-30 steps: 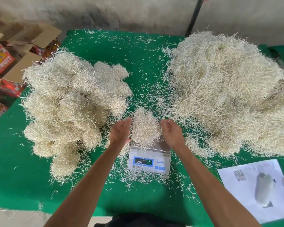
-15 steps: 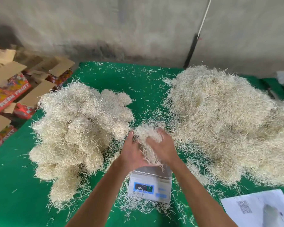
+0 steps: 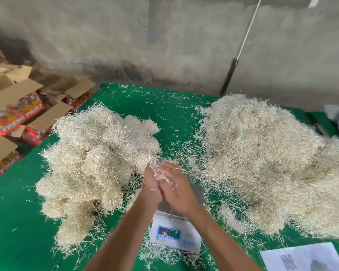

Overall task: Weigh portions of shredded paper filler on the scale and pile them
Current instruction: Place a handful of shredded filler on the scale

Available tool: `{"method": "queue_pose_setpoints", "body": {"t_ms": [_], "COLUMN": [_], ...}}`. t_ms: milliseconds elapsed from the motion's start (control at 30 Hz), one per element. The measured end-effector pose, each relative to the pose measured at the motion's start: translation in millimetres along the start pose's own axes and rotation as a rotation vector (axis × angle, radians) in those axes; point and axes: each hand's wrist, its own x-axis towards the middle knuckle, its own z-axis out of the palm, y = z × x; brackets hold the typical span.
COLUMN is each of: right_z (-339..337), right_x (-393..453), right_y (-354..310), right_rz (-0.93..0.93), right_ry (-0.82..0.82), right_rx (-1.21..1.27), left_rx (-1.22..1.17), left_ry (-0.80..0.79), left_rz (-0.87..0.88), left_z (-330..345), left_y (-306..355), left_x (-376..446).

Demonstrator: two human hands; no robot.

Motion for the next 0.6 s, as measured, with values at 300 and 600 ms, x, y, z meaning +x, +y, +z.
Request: {"method": "queue_pose_setpoints", "body": {"t_ms": [300, 600], "right_z": [15, 37], "right_x": [-6, 23], "right_y": [-9, 18], "right_rz": [-0.013, -0.071], "right_ry": [-0.053, -0.136], "right_rx": [0.023, -0.299], "left_rx": [-0.418, -0.368], "left_ry": [-0.093, -0.056], "left_rz": [-0.110, -0.263], "left_z": [-21, -58], "left_y": [18, 29], "left_x": [8, -1]}}
